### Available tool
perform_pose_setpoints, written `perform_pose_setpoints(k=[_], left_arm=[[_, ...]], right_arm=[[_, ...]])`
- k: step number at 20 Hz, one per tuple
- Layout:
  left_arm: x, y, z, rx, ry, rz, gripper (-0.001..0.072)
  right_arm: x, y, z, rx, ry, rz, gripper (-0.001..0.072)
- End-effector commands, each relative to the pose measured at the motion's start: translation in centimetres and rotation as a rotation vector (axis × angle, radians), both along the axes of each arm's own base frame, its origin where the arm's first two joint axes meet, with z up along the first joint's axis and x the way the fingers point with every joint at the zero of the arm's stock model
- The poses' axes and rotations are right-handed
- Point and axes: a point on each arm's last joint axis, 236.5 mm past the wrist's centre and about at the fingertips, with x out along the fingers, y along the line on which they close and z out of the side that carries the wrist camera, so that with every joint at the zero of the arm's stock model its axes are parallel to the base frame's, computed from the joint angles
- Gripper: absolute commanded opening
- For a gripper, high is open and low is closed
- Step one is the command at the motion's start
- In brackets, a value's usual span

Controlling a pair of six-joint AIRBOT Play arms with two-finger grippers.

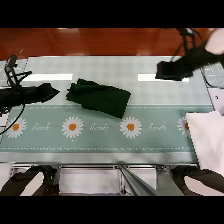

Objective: Fold the shirts.

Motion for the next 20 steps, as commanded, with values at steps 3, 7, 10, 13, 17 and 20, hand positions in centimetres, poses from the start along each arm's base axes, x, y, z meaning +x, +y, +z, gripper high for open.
perform_pose_setpoints(k=[3,7,10,13,17,20], left_arm=[[-1.0,-3.3,0.0,-0.008,0.001,-0.094,0.002],[-1.1,-3.6,0.0,-0.009,0.002,-0.103,0.0021],[-1.1,-3.6,0.0,-0.009,0.002,-0.103,0.0021],[-1.1,-3.6,0.0,-0.007,0.001,-0.102,0.002],[-1.1,-3.6,0.0,-0.007,0.001,-0.102,0.002],[-1.1,-3.6,0.0,-0.008,0.002,-0.102,0.0021]], right_arm=[[-3.7,1.2,-10.6,0.268,0.054,-0.262,0.0418],[-2.9,6.5,-16.2,0.532,0.205,-0.288,0.0412],[-1.8,10.0,-17.3,0.706,0.289,-0.261,0.0412],[-1.5,11.9,-17.8,0.755,0.338,-0.213,0.0411],[-1.1,15.5,-18.2,0.74,0.353,-0.132,0.0411],[-0.8,18.5,-18.6,0.739,0.376,-0.077,0.0407]])
